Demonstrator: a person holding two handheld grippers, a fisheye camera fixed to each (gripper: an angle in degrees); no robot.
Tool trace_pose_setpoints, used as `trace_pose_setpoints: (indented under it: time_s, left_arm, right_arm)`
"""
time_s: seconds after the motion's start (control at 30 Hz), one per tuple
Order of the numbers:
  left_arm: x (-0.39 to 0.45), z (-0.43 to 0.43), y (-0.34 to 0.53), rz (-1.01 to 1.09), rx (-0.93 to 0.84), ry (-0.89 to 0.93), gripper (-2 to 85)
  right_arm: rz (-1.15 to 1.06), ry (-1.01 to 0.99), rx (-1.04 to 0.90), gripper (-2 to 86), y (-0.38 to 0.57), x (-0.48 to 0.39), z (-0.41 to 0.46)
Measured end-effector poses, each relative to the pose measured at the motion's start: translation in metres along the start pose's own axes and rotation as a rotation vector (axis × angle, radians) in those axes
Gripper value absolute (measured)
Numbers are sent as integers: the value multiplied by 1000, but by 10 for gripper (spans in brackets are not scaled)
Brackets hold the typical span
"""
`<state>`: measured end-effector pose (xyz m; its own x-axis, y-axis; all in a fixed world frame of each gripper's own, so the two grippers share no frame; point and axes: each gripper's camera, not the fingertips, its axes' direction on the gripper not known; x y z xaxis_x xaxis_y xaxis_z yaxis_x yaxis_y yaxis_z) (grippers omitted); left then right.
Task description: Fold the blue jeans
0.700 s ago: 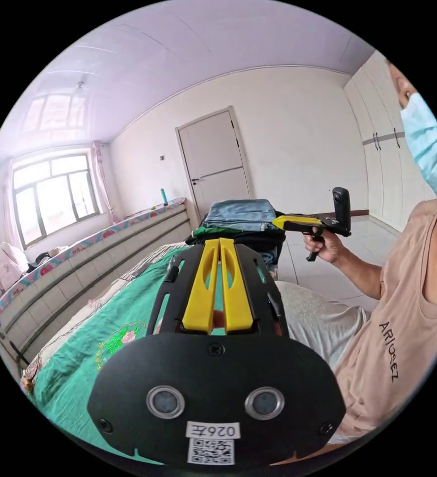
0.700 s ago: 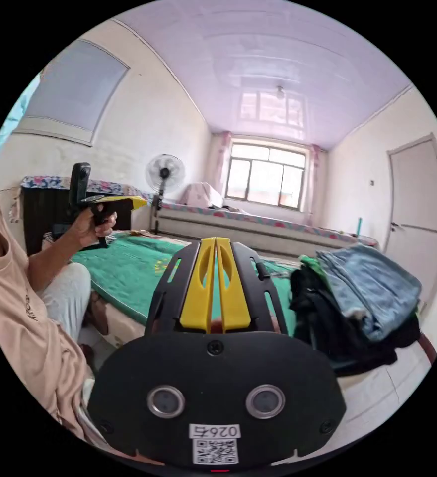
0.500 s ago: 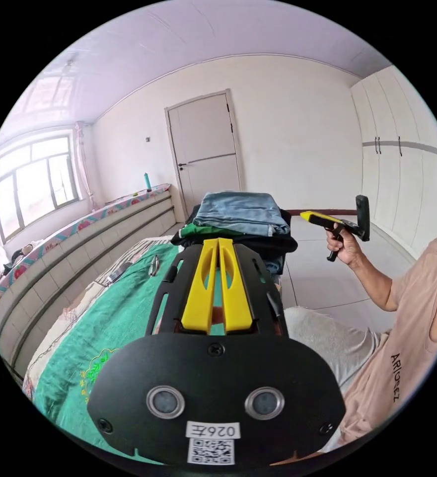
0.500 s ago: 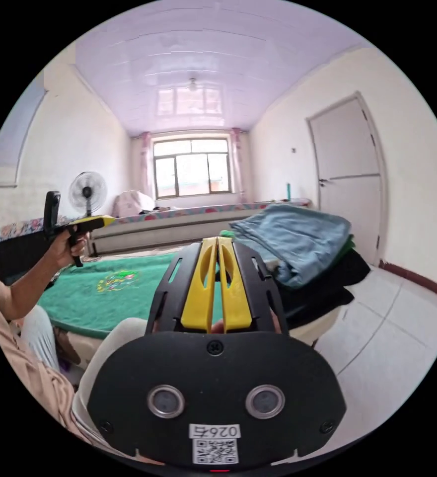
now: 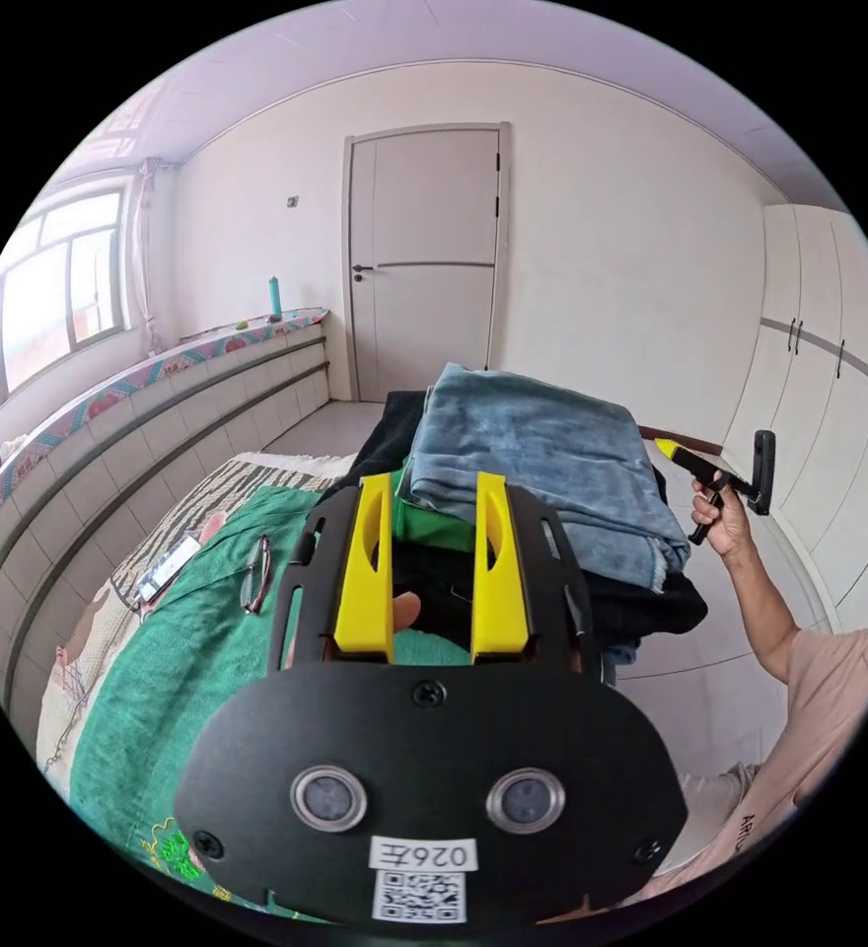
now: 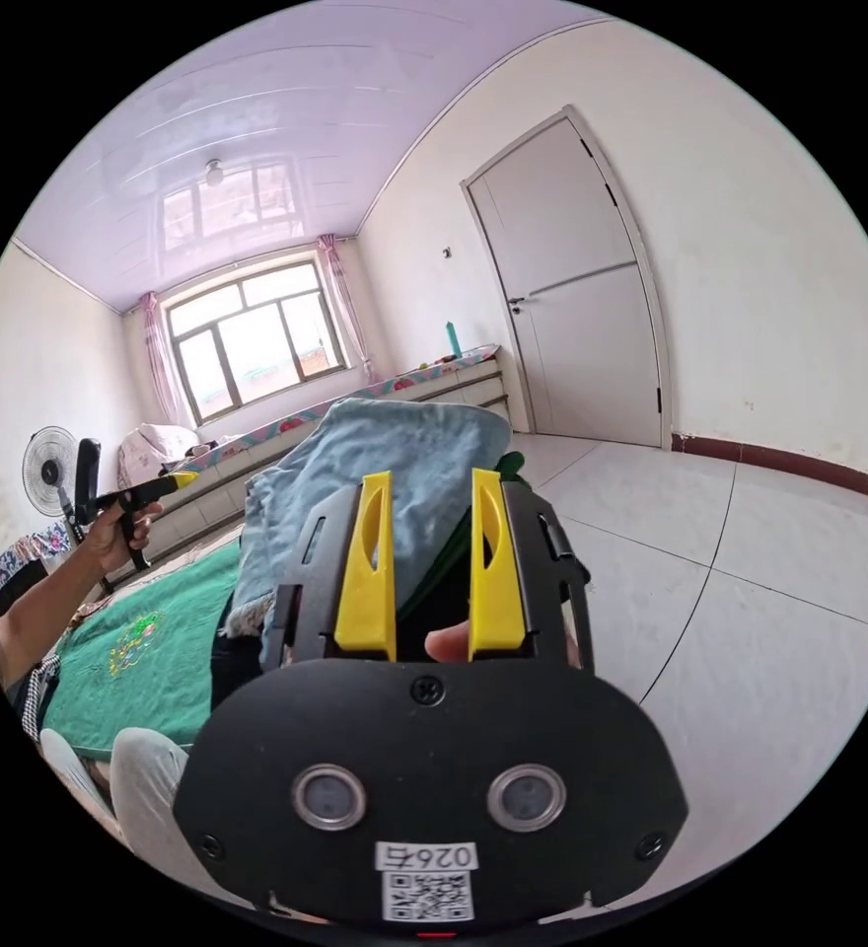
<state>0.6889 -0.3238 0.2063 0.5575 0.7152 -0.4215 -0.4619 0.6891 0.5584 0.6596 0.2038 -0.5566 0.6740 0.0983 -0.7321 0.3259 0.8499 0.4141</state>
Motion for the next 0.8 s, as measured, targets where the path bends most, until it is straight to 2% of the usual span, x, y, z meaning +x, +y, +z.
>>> trace_pose_setpoints:
  time_s: [0.13,0.27,0.47,0.67,0.8]
  left_arm:
    - [-6,47,-54,41,-36,-15,141]
    - [-11,89,-97,48,-98,-32,146]
    - [3,136,-128,95,-232,32,148]
    - [12,115,-140,141,-160,-60,72]
    - [4,124,-148,85,-246,-11,77]
  right_arm:
    - [8,4,-49,124,-31,20,34]
    - [-3,40,-100,115,-52,25,57]
    - [-59,111,2,81,-54,16,39]
    - [-80,53,-26,34,-64,26,29]
    - [-120,64,-35,44,-69,21,18]
